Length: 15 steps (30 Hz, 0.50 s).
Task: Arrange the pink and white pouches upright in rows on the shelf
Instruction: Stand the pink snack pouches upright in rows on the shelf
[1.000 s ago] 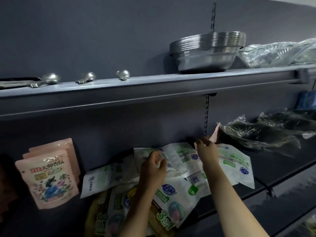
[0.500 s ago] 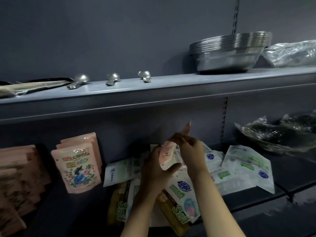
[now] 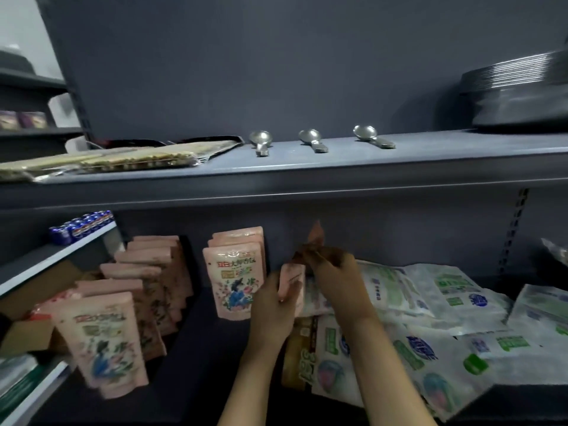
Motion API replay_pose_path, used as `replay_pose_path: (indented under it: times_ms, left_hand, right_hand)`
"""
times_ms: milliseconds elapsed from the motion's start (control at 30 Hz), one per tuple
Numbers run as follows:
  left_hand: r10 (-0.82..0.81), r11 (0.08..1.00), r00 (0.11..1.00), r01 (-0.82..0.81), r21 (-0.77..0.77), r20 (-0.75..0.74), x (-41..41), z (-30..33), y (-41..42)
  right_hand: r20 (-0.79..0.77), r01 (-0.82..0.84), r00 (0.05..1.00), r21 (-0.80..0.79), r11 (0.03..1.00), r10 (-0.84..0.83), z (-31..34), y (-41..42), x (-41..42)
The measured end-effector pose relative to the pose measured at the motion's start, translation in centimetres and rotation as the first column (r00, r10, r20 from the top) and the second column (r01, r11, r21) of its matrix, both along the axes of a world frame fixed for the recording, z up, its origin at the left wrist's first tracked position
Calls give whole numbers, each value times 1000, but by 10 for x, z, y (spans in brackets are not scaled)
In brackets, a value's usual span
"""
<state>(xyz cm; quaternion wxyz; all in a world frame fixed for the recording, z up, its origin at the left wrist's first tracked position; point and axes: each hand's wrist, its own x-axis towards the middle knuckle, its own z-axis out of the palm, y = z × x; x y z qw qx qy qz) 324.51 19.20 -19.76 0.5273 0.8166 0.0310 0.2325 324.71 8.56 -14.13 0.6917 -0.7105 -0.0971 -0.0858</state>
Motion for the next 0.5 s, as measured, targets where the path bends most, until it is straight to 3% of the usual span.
replay_pose_path:
  times_ms: [67, 133, 233, 400, 433, 500]
  left_hand:
    - [8, 977, 1000, -5, -214, 15, -9, 6, 17]
    - [12, 894, 1000, -12, -448, -2, -16, 11, 31]
    - [33, 816, 999, -40, -576, -24, -24, 16, 50]
    - [114, 822, 993, -82, -564, 21, -35, 22, 68]
    - [164, 860, 986, -122, -495, 42, -37, 23, 68]
    - [276, 953, 955, -259, -155, 105, -39, 26, 69]
  right_hand:
    - [12, -94, 995, 5, 996, 94, 3, 16, -1]
    - [32, -188, 982, 36, 982, 187, 4, 31, -1]
    - [98, -296, 951, 18, 955, 293, 1, 49, -1]
    - [164, -282, 948, 42, 958, 272, -9, 79, -12]
    - [126, -254, 960, 6, 967, 252, -13, 84, -13]
    - [28, -283, 958, -85, 955, 287, -18, 94, -17]
